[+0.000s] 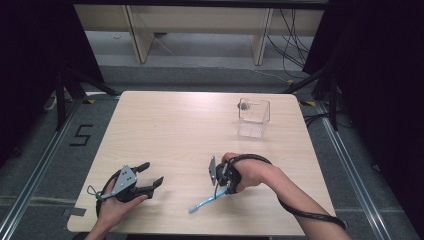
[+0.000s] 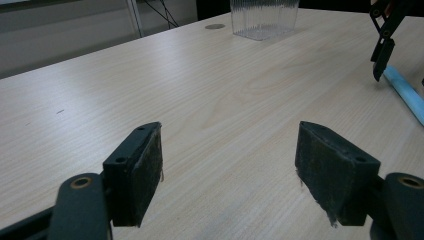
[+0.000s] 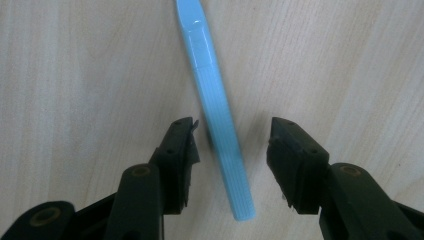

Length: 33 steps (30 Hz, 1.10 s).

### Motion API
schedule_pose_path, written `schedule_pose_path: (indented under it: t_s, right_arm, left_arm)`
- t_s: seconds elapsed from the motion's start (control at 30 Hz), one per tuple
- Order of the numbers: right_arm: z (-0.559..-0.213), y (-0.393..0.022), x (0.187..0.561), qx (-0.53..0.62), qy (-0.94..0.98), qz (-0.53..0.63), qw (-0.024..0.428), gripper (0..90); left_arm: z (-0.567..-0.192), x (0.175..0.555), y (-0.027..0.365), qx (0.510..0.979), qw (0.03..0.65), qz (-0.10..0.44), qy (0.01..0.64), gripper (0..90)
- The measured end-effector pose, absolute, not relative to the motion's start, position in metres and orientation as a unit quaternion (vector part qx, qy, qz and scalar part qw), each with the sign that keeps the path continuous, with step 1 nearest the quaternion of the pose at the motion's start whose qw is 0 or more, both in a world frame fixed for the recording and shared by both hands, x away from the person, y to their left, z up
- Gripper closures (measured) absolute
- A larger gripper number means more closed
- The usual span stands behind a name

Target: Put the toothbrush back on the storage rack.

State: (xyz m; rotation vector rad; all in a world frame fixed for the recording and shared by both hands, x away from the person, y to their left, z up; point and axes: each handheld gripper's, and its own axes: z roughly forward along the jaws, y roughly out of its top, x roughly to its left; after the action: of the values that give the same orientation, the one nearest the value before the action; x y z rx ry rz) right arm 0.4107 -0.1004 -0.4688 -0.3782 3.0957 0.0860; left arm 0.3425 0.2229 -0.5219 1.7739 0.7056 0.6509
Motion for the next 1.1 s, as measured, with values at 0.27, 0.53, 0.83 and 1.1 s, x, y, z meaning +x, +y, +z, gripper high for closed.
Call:
schedule_pose_path:
  t_s: [0.27,0.53,0.83,1.1]
  right_arm:
    - [-0.4711,-0.0932,0.4093,-0.138,0.99,0.023,0.001,59.6]
    - [-0.4732,-0.0937,0.4079,-0.139,0.99,0.018,-0.007,65.7]
    - [-0.4753,-0.0928,0.4108,-0.156,0.988,0.014,-0.004,70.6]
    - [-0.4766,-0.0928,0.4096,-0.144,0.989,0.022,-0.013,74.8]
  left_arm:
    - [-0.5219,0.3424,0.223,0.744,0.534,0.273,0.295,26.7]
    - [-0.522,0.3422,0.2227,0.744,0.533,0.273,0.296,26.7]
    - [-0.522,0.3422,0.2228,0.744,0.534,0.272,0.296,26.7]
    - [-0.5221,0.342,0.2227,0.743,0.536,0.271,0.296,26.6]
